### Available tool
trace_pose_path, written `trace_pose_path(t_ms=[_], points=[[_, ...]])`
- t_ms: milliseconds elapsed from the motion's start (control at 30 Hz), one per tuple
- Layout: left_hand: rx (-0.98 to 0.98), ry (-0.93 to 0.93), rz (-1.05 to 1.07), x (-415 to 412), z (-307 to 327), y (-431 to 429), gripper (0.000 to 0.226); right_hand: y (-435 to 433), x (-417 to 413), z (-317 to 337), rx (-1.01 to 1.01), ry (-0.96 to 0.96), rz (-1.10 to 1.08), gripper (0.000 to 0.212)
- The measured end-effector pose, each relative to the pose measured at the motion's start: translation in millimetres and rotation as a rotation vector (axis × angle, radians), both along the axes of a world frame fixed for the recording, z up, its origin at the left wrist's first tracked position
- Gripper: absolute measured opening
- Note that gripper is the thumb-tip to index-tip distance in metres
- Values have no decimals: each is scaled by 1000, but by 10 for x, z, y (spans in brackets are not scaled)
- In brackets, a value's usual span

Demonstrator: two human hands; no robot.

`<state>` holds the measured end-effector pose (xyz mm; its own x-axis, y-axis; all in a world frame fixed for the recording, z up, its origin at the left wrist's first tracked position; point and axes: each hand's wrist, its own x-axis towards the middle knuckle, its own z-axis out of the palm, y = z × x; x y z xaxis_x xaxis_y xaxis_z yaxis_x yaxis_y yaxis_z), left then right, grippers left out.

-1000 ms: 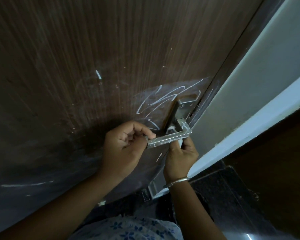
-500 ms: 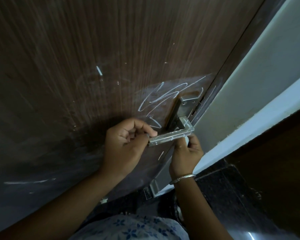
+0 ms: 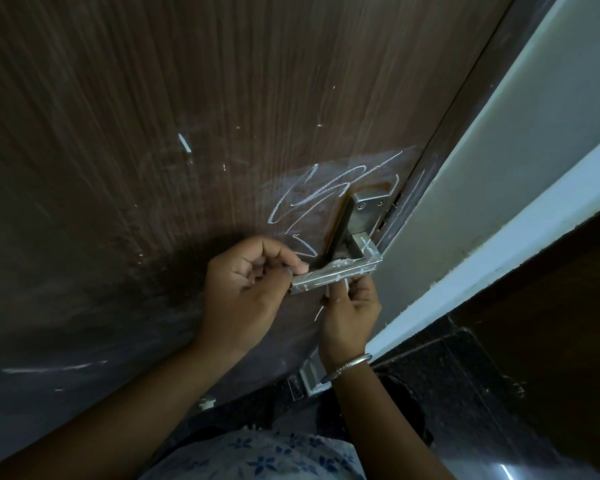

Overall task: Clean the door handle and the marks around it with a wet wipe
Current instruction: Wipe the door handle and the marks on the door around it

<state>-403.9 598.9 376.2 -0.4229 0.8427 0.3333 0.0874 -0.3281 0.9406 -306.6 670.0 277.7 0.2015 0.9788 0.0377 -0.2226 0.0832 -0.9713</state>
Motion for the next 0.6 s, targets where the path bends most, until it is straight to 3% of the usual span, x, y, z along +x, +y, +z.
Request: trace_pose_path(t_ms=[133,333,467,600], points=[[3,-10,4,11,11,-6,23,120,78,21,-95,99,-60,23],[-17,-32,-9,8,2,1,20,-32,-73,57,-107,172,37,26],[-11,13,-11,3,8,-3,20,118,46,113,-124,196,-46,29],[-17,-7,-14,-11,-18,14,22,-17,-49,124,-151,186,103,25]])
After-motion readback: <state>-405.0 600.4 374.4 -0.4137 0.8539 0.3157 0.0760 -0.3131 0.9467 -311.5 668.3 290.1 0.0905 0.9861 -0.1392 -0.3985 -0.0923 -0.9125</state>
